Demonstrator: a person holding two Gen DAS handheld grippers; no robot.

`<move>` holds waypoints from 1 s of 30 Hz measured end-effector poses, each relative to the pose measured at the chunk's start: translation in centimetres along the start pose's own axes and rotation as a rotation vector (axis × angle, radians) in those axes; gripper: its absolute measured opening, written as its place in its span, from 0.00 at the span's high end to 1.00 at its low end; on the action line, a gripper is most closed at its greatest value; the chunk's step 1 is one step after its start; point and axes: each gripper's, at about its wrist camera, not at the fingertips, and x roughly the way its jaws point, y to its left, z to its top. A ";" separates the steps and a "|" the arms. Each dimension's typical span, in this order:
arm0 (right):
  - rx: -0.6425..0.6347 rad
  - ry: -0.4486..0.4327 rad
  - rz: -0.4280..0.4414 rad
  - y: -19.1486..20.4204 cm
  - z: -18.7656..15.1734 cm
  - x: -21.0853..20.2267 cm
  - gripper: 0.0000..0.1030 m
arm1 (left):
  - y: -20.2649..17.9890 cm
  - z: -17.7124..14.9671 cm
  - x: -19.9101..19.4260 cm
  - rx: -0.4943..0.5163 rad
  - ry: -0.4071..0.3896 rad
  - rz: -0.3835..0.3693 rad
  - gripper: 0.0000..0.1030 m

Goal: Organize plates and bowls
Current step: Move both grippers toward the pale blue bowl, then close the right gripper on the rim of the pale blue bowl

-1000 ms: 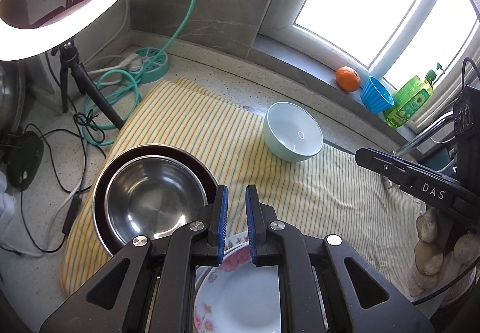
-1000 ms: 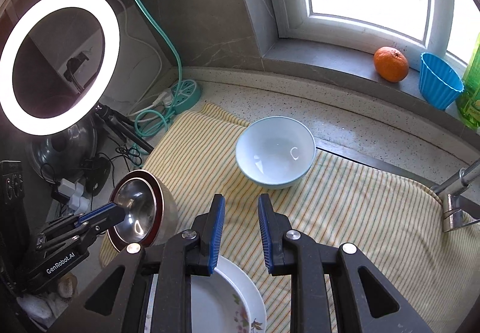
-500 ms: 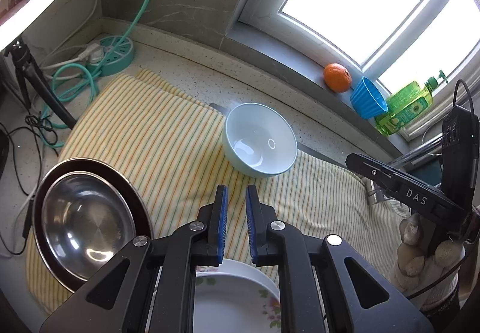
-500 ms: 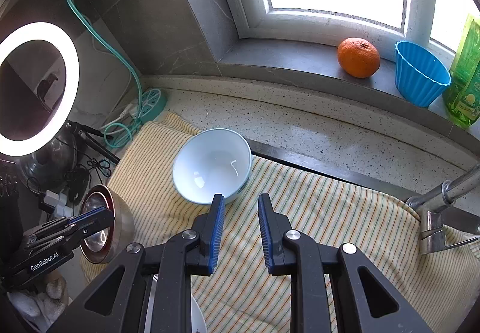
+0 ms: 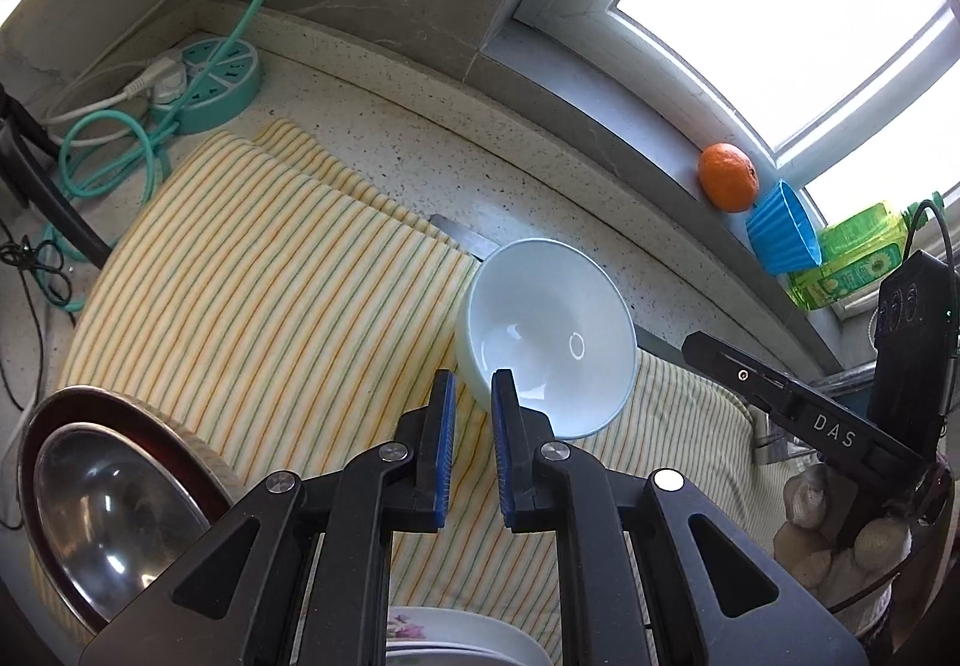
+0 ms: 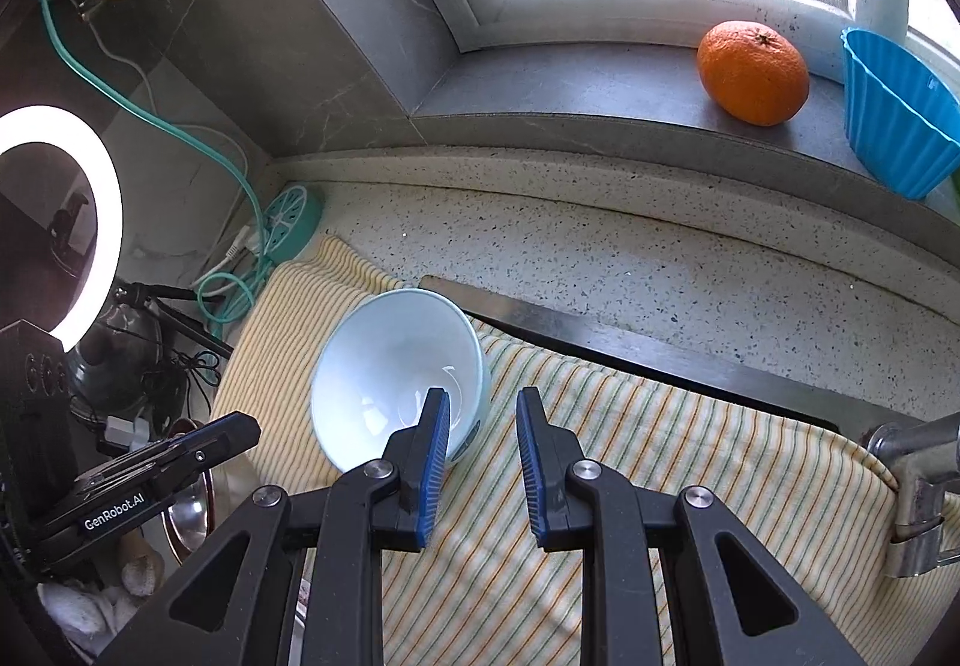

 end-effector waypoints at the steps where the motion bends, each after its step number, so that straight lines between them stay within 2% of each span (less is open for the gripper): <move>1: 0.005 0.008 0.008 -0.1 0.2 0.4 0.80 | 0.0 0.2 0.4 -0.007 0.007 -0.005 0.90; 12: 0.050 0.083 0.035 -0.7 1.4 3.7 0.80 | 0.7 1.9 3.2 -0.050 0.064 -0.019 0.90; 21: 0.051 0.107 0.040 -0.8 1.7 4.7 0.80 | 0.4 2.1 3.8 -0.032 0.072 -0.005 0.90; 30: 0.041 0.120 0.031 -0.5 1.8 5.3 0.87 | 0.3 2.1 4.2 -0.029 0.078 0.007 0.90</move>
